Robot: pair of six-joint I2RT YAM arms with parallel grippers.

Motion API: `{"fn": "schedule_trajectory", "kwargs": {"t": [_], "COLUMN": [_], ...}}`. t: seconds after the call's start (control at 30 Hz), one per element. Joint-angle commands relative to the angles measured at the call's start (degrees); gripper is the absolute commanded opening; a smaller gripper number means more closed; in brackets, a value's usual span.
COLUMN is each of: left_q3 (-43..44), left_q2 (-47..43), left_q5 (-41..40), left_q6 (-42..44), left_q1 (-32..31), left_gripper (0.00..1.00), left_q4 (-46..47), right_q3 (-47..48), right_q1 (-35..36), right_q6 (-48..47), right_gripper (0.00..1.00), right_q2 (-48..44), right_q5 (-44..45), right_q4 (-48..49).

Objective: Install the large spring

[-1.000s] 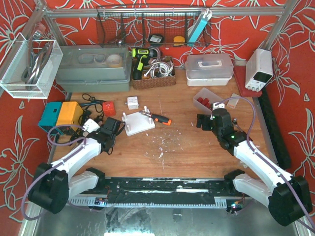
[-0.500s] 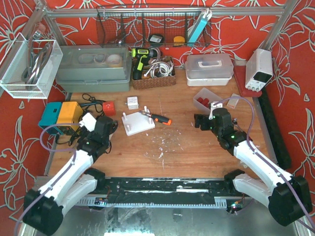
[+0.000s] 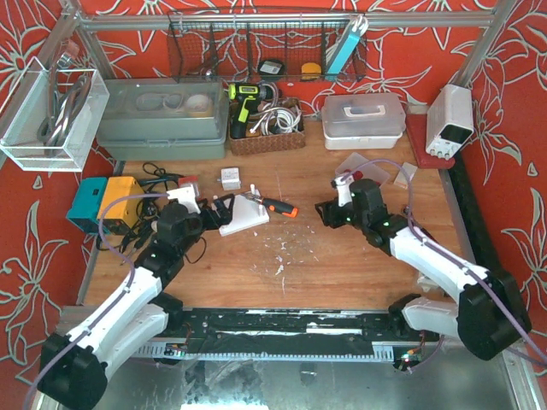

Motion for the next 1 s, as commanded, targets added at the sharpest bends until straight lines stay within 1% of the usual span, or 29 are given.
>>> {"fn": "schedule_trajectory", "kwargs": {"t": [0.0,0.13,0.3,0.4,0.57,0.6,0.67,0.8,0.97], "left_q3": [0.2,0.0,-5.5,-7.5,-12.5,-12.3,-12.6,-14.5,-13.7], "left_q2": [3.4,5.8,2.7,0.0,-3.1,-3.6,-4.9,-6.5,-4.9], "left_q5": [10.9,7.9,0.7,-1.8,-5.6,-6.9,-6.3,-9.5,-7.8], "left_q6": [2.8,5.2,3.8,4.3,7.1,7.1,8.7,7.7,7.8], "left_q1": [-3.2,-5.6,-5.7,-5.7,-5.7,-5.7,-5.7,-5.7,-5.7], "left_gripper": [1.0,1.0,1.0,1.0,1.0,1.0,1.0,1.0,1.0], "left_q4": [9.2,9.0,11.3,12.7,17.7,16.8,17.3,18.1,17.8], "right_q3": [5.1,8.5,17.0,21.7,28.9,30.3,31.8,34.8,39.4], "right_q1": [3.3,5.1,7.7,8.4,9.0,9.3,9.8,10.8,11.1], "right_q6": [-5.9,-8.9,-16.0,-19.7,-24.5,-25.5,-26.8,-29.5,-32.5], "right_gripper": [0.64,0.54,0.5,0.5,0.54,0.54,0.54,0.61,0.6], "right_q2": [4.3,10.0,20.0,26.3,35.3,36.5,38.4,42.1,46.7], "right_q5": [-1.0,-1.7,-2.7,-2.6,-3.6,-4.0,-5.3,-4.8,-4.2], "right_q4": [-3.2,-3.5,-6.3,-8.5,-12.3,-12.9,-13.4,-14.3,-17.7]}}
